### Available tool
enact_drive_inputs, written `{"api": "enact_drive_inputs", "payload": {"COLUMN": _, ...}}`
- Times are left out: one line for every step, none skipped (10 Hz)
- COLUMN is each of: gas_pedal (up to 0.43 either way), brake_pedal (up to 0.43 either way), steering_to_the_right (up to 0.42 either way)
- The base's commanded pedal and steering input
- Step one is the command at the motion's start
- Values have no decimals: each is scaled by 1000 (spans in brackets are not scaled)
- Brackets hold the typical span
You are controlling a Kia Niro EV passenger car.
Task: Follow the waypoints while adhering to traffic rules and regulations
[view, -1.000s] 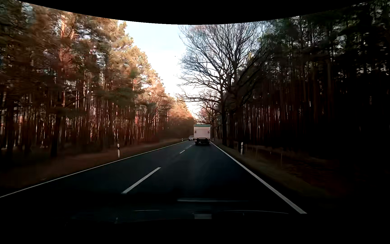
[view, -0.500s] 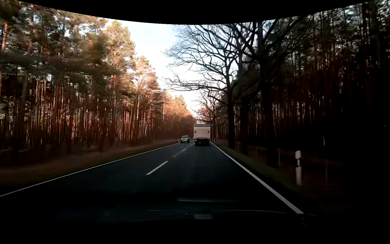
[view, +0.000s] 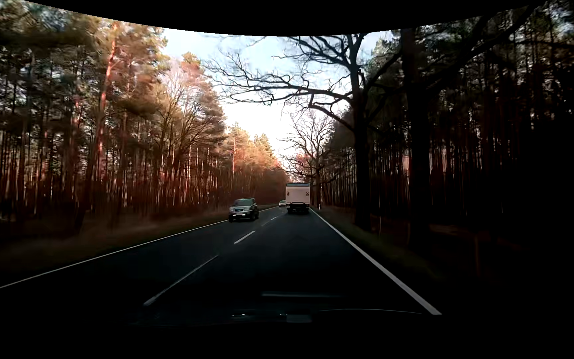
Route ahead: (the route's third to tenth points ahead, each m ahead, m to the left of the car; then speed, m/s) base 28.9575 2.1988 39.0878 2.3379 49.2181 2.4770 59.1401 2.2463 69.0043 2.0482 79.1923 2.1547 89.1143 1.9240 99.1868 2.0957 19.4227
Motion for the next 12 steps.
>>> {"api": "enact_drive_inputs", "payload": {"gas_pedal": 118, "brake_pedal": 0, "steering_to_the_right": -3}}
{"api": "enact_drive_inputs", "payload": {"gas_pedal": 118, "brake_pedal": 0, "steering_to_the_right": -3}}
{"api": "enact_drive_inputs", "payload": {"gas_pedal": 118, "brake_pedal": 0, "steering_to_the_right": -3}}
{"api": "enact_drive_inputs", "payload": {"gas_pedal": 118, "brake_pedal": 0, "steering_to_the_right": -3}}
{"api": "enact_drive_inputs", "payload": {"gas_pedal": 118, "brake_pedal": 0, "steering_to_the_right": -3}}
{"api": "enact_drive_inputs", "payload": {"gas_pedal": 118, "brake_pedal": 0, "steering_to_the_right": -3}}
{"api": "enact_drive_inputs", "payload": {"gas_pedal": 118, "brake_pedal": 0, "steering_to_the_right": -3}}
{"api": "enact_drive_inputs", "payload": {"gas_pedal": 118, "brake_pedal": 0, "steering_to_the_right": -3}}
{"api": "enact_drive_inputs", "payload": {"gas_pedal": 118, "brake_pedal": 0, "steering_to_the_right": -3}}
{"api": "enact_drive_inputs", "payload": {"gas_pedal": 118, "brake_pedal": 0, "steering_to_the_right": -3}}
{"api": "enact_drive_inputs", "payload": {"gas_pedal": 118, "brake_pedal": 0, "steering_to_the_right": -3}}
{"api": "enact_drive_inputs", "payload": {"gas_pedal": 118, "brake_pedal": 0, "steering_to_the_right": -3}}
